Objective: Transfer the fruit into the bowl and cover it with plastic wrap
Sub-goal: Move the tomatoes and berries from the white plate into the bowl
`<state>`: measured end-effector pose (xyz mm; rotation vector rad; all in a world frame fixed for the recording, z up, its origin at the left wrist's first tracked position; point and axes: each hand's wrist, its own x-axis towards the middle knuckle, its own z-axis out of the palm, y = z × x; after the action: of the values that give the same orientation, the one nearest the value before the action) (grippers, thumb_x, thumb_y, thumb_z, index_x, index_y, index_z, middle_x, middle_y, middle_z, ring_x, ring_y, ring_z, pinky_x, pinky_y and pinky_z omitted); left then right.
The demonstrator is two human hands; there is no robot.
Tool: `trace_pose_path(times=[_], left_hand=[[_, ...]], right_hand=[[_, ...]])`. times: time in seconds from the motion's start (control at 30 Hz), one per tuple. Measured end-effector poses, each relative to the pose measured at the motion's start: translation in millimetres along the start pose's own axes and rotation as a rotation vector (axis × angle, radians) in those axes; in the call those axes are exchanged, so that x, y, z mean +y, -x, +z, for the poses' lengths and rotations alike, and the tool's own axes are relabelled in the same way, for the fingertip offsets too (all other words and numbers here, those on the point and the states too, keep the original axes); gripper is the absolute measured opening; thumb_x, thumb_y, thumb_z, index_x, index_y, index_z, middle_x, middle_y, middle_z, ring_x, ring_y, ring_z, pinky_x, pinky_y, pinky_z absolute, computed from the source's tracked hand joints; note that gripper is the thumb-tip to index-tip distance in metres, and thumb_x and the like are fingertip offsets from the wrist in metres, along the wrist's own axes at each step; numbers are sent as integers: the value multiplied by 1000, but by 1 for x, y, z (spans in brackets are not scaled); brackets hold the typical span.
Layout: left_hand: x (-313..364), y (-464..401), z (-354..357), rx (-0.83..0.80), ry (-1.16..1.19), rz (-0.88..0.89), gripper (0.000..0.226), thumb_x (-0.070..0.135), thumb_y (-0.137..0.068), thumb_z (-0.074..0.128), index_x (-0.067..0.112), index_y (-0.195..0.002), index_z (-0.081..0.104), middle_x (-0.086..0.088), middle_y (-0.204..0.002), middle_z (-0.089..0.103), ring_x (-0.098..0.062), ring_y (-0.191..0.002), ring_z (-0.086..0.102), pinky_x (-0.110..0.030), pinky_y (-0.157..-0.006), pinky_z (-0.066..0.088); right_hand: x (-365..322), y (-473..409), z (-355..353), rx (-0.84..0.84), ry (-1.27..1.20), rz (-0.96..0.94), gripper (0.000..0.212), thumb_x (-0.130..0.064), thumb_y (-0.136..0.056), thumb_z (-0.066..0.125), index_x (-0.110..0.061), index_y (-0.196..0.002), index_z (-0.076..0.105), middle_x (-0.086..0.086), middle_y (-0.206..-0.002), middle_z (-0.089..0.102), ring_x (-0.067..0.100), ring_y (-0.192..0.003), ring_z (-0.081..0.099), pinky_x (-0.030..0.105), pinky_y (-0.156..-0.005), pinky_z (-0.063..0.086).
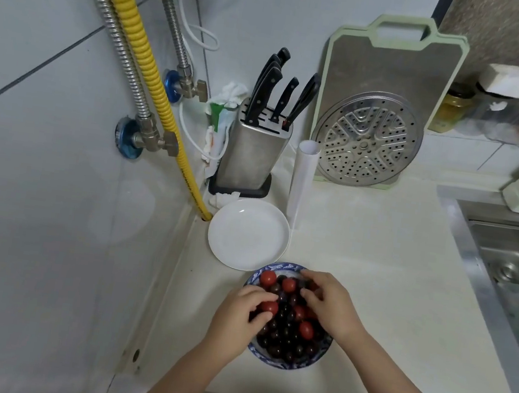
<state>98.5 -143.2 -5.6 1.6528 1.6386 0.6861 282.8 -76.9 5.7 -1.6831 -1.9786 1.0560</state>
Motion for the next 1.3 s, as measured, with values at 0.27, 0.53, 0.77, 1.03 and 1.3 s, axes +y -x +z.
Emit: trace_pose_path(times=[0.27, 0.53, 0.77, 1.03, 1.3], left_hand=[[5, 2, -1, -144, 87, 52, 29, 23, -80, 71, 29, -108, 69, 21, -89, 52, 3, -75, 50, -11, -76, 41], [-13, 17, -8, -228, -68, 80, 17, 27, -76, 69, 26, -93, 66, 20, -89, 49, 9, -76, 48, -7, -65, 38], [-12, 9, -8, -166, 13, 40, 20, 31, -77, 72, 28, -95, 67, 18, -89, 49, 8, -74, 48, -10, -69, 38], [-21, -9, -22, -3, 300, -287, 36, 3, -91, 51, 35, -105, 63, 8, -97, 66, -18, -97, 65, -47, -92, 53], [-21, -14, -10, -5, 431, -317, 55, 1, -91, 48, 53, -90, 66, 5, -98, 73, -19, -95, 69, -47, -84, 58]], right_hand=[[14, 23, 0, 30, -41, 32, 22, -8, -85, 62, -18, -104, 66, -7, -98, 60, 9, -91, 56, -5, -74, 32], [13, 42, 9, 55, -95, 6, 22, -7, -83, 65, -23, -98, 69, -9, -93, 65, 2, -88, 59, 0, -79, 36], [9, 44, 17, 70, -50, 16, 21, -7, -83, 65, -20, -99, 69, -8, -93, 63, 1, -85, 56, -1, -76, 35], [8, 51, 6, 273, -67, 146, 28, -7, -88, 55, -18, -112, 64, -11, -100, 62, 16, -97, 61, 28, -87, 46], [14, 53, -4, 310, -240, 249, 35, -6, -90, 53, -15, -124, 56, -6, -104, 59, 15, -108, 58, 21, -88, 39]])
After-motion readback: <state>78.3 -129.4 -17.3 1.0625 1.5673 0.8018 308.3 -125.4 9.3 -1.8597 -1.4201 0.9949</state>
